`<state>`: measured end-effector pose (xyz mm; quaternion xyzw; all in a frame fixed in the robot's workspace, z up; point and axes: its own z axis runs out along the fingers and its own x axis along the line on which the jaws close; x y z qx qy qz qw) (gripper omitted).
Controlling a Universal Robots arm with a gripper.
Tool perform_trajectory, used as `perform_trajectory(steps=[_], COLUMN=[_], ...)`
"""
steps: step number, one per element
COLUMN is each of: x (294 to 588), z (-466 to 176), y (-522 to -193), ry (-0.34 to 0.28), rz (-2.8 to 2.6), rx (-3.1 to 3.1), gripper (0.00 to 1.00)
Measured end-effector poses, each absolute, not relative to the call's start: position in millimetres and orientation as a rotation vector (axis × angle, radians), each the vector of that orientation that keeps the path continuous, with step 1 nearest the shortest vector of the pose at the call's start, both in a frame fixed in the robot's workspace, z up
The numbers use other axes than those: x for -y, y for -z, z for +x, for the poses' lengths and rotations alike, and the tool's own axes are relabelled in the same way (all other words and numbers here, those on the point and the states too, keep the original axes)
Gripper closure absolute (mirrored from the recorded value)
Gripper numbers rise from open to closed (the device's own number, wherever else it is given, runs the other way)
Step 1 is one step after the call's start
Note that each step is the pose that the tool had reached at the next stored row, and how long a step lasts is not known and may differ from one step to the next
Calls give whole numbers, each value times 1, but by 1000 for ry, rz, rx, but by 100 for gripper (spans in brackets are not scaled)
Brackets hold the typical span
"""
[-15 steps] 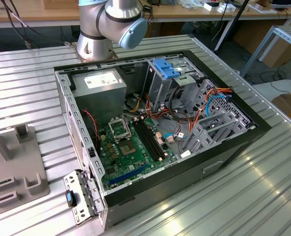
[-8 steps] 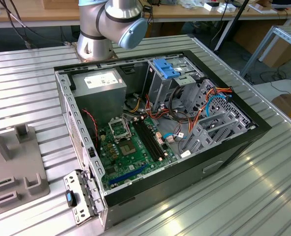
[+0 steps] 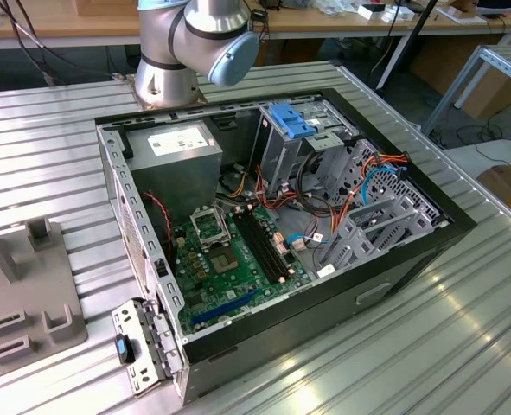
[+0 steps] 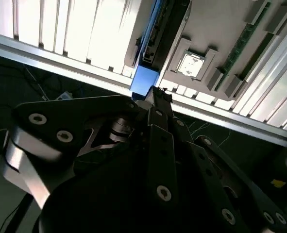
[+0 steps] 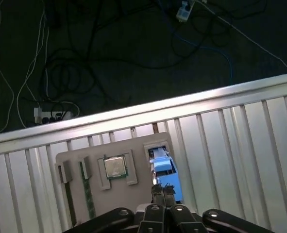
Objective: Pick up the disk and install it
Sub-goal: 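Pick up the disk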
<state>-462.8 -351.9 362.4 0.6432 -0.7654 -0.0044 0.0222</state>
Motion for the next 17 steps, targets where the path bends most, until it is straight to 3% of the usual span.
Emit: perform_trajectory(steps=[17], x=[352], z=[-460], y=[-362], ry=[17], rz=[2206], rx=[2191], gripper=[89])
